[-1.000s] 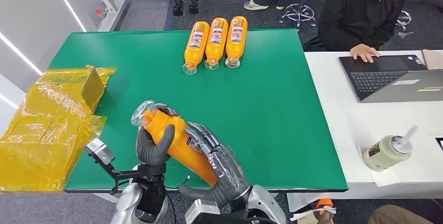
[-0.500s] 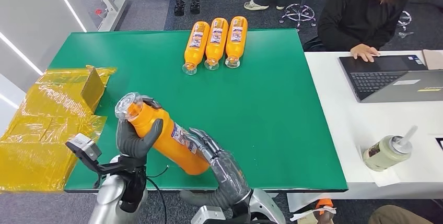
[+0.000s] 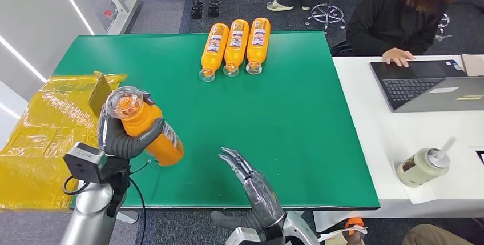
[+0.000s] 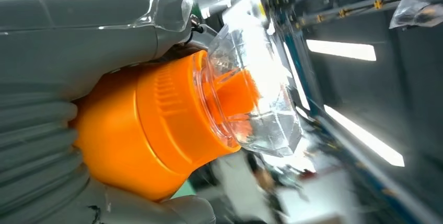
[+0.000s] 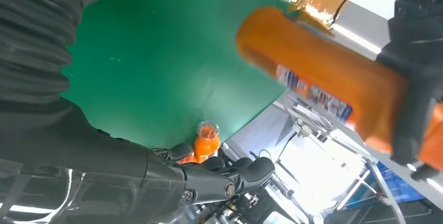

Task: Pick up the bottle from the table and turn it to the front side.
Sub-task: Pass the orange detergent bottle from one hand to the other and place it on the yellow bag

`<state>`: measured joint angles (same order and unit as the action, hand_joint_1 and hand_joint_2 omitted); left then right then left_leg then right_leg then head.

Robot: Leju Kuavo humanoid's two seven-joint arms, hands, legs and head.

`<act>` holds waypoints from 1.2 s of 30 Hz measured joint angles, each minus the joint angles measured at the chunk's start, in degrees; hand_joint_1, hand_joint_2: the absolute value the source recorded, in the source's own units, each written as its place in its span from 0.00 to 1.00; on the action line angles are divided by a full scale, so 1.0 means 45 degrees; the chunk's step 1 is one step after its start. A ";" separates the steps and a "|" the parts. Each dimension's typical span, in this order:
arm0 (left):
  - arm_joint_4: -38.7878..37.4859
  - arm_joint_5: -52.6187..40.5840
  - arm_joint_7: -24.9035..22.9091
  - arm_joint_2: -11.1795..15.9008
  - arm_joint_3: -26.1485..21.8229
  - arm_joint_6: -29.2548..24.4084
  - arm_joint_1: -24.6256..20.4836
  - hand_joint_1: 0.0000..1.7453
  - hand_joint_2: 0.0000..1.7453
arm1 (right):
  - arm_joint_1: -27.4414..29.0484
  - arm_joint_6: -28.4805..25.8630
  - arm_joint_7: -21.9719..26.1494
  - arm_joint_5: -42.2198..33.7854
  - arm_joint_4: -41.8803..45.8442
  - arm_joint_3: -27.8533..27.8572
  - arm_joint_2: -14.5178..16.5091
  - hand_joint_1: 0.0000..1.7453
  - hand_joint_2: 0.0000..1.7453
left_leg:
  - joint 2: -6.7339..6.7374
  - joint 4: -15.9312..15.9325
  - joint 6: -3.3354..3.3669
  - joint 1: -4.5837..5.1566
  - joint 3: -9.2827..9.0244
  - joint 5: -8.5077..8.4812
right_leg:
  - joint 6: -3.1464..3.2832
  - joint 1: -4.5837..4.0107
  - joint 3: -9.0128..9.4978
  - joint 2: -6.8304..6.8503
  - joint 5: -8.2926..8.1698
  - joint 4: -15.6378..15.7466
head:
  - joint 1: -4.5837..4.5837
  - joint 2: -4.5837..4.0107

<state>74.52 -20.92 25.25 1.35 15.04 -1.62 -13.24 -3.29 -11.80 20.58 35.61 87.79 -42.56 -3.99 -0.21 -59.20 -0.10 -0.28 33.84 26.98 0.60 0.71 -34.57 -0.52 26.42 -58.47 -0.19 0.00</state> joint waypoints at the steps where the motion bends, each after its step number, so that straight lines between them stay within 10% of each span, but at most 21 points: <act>1: -0.0018 -0.0567 -0.0052 0.0189 0.0000 -0.0318 -0.0035 1.00 1.00 | 0.0010 -0.0015 -0.0011 -0.0010 -0.0021 -0.0006 -0.0018 0.00 1.00 | 0.0002 0.0000 -0.0001 -0.0002 0.0000 0.0000 | 0.0000 0.0000 -0.0003 -0.0002 0.0000 -0.0001 | 0.0000 0.0000; 19: -0.3406 -1.2498 -0.4413 0.2198 -0.0195 -0.5741 -0.0726 0.92 1.00 | 0.0210 0.0427 0.0028 -0.0423 -0.0009 -0.0009 -0.0254 0.00 1.00 | 0.0018 0.0004 -0.0010 -0.0002 0.0000 -0.0006 | 0.0003 -0.0002 -0.0003 -0.0014 -0.0001 -0.0005 | -0.0004 0.0000; 28: -0.7848 -1.5229 -0.6598 0.2467 -0.0065 -0.6755 -0.1784 1.00 1.00 | 0.0072 0.0599 0.0118 -0.0911 -0.0009 -0.0016 -0.0418 0.00 1.00 | 0.0022 0.0004 -0.0011 -0.0004 -0.0001 -0.0007 | 0.0005 -0.0002 -0.0007 -0.0018 -0.0002 -0.0007 | -0.0002 0.0000; 36: -1.0827 -1.5313 -0.8390 0.3004 0.2600 -0.6273 -0.2441 0.93 1.00 | -0.0116 0.0717 0.0342 -0.1280 -0.0089 -0.0111 -0.0679 0.00 1.00 | 0.0033 0.0004 -0.0012 -0.0002 0.0000 -0.0006 | 0.0004 -0.0002 -0.0011 -0.0033 -0.0002 -0.0005 | -0.0004 0.0000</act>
<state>25.80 -89.83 -12.50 14.87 26.74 -29.85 -24.22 -3.82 -8.57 22.12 29.85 87.39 -43.06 -7.04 -0.06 -59.18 -0.15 -0.29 33.84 26.96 0.62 0.70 -34.61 -0.67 26.41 -58.49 -0.21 0.00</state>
